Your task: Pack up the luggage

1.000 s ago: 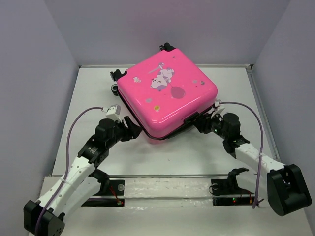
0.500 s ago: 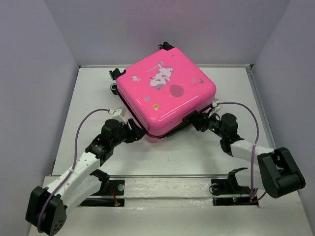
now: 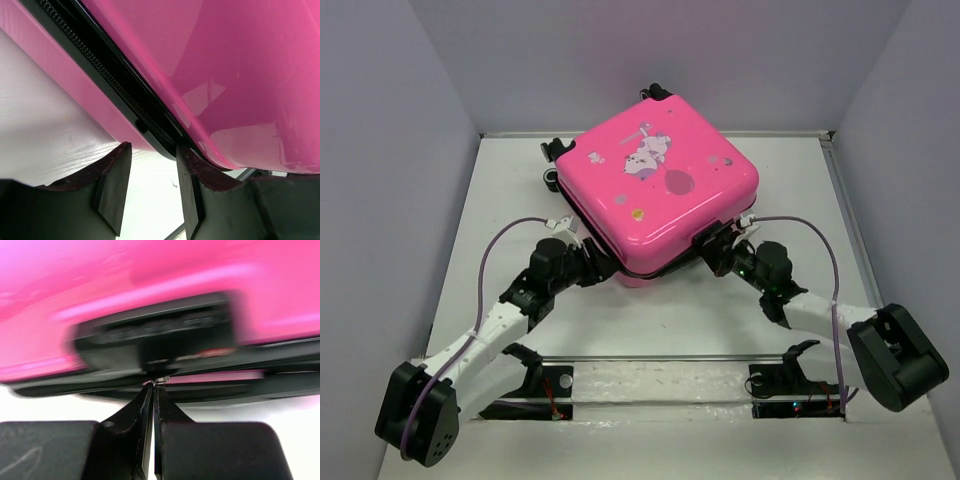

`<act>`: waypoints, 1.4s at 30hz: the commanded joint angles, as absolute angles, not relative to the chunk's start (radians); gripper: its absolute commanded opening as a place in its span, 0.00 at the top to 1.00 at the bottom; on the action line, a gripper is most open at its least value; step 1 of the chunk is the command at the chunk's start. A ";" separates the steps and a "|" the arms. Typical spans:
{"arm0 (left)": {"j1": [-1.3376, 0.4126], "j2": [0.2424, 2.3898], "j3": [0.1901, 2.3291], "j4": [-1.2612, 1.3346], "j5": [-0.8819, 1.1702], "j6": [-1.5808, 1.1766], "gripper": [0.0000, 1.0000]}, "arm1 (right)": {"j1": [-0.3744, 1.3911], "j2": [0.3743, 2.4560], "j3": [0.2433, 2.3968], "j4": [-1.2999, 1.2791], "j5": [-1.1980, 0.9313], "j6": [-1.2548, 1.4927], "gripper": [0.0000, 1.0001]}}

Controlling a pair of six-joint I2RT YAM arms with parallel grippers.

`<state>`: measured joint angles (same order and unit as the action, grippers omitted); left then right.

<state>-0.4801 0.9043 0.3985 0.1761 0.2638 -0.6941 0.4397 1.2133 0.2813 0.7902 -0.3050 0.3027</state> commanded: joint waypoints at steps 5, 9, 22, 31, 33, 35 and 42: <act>-0.491 0.953 0.454 0.386 0.293 -0.742 0.49 | 0.860 1.098 0.328 0.600 -0.062 0.359 0.93; -0.502 0.985 0.460 0.419 0.299 -0.758 0.49 | 1.094 1.251 0.478 0.496 0.119 0.364 0.93; -0.508 0.937 0.517 0.319 0.255 -0.726 0.50 | 1.212 1.324 0.573 0.364 0.387 0.435 0.93; -0.508 0.904 0.479 0.319 0.259 -0.729 0.49 | 0.838 0.879 0.318 0.241 0.287 0.391 0.54; -0.508 0.902 0.474 0.318 0.261 -0.729 0.49 | 0.825 0.899 0.331 0.244 0.270 0.365 0.53; -0.508 0.900 0.468 0.316 0.262 -0.727 0.49 | 0.825 0.952 0.365 0.265 0.278 0.316 0.53; -0.508 0.894 0.466 0.302 0.264 -0.715 0.49 | 0.756 1.080 0.445 0.366 0.261 0.210 0.52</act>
<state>-0.5087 0.9169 0.4408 0.2569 0.2626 -0.7258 0.7887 1.0443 0.3748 0.2573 0.2802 0.2966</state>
